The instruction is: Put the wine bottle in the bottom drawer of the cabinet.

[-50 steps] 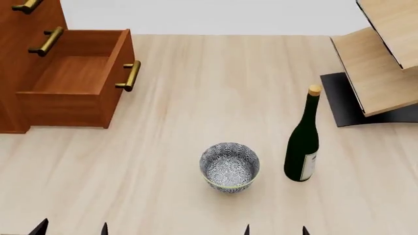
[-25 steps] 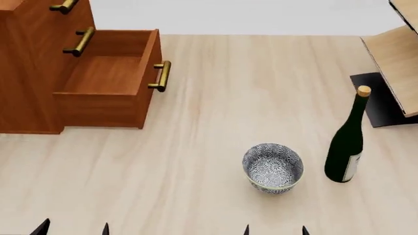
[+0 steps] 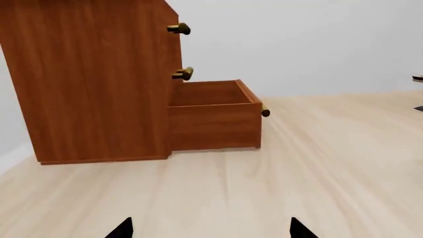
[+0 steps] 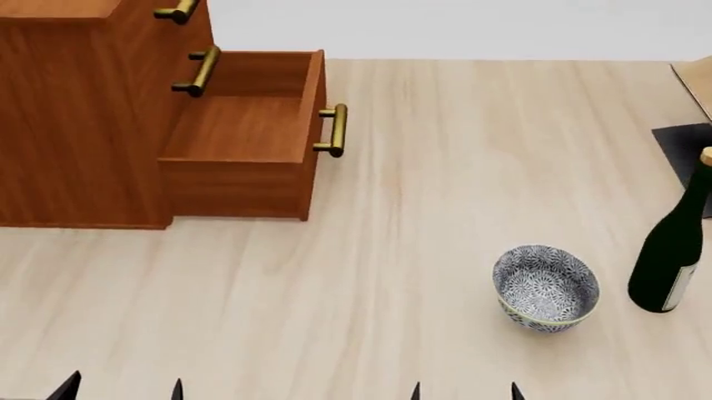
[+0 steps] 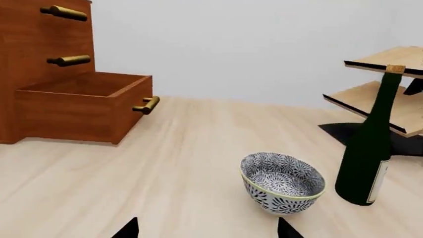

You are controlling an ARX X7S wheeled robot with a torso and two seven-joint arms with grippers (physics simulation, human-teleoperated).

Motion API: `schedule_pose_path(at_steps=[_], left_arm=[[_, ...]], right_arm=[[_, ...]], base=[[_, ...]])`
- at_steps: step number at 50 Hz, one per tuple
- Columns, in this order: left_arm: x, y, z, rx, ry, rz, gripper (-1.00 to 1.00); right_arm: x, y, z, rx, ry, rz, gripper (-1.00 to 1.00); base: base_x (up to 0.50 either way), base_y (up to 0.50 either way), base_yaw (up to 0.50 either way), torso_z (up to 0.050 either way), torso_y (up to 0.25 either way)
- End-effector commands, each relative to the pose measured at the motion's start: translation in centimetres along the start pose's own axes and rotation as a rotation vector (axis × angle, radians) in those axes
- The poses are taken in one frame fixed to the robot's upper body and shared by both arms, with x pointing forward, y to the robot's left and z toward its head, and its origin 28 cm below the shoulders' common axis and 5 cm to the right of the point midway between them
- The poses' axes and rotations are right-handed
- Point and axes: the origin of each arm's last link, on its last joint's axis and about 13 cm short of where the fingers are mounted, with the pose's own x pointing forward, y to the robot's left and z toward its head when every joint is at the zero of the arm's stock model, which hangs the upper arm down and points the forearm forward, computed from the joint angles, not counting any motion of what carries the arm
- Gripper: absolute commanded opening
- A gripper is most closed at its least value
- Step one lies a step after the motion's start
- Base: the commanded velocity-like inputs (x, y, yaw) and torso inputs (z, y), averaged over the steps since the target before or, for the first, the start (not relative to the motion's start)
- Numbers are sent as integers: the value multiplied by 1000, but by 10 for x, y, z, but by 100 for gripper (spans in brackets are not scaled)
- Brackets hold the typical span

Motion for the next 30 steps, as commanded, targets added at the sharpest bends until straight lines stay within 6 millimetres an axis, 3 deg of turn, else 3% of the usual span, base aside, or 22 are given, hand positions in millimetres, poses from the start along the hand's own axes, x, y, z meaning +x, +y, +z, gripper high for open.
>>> schedule_pose_path(at_steps=[1,8,13,19,30], left_arm=[[-2,-1,1,7,-20,-3,100],[-5,0,4,-5,-44,13,100],[-3,4,8,-34,30,26,100],[-4,6,37,-52,30,54,100],[-12,5,96,-68,10,65,100]], right_arm=[[0,0,1,-29,-5,-8,100],[-1,0,2,-21,-2,-5,100],[0,-2,7,-14,-16,-18,100],[-2,-1,19,-68,-41,-15,100],[-6,-4,53,-5,-35,10,100]], base=[[0,0,0,0,0],[0,0,0,0,0],[0,0,0,0,0],[0,0,0,0,0],[0,0,0,0,0]])
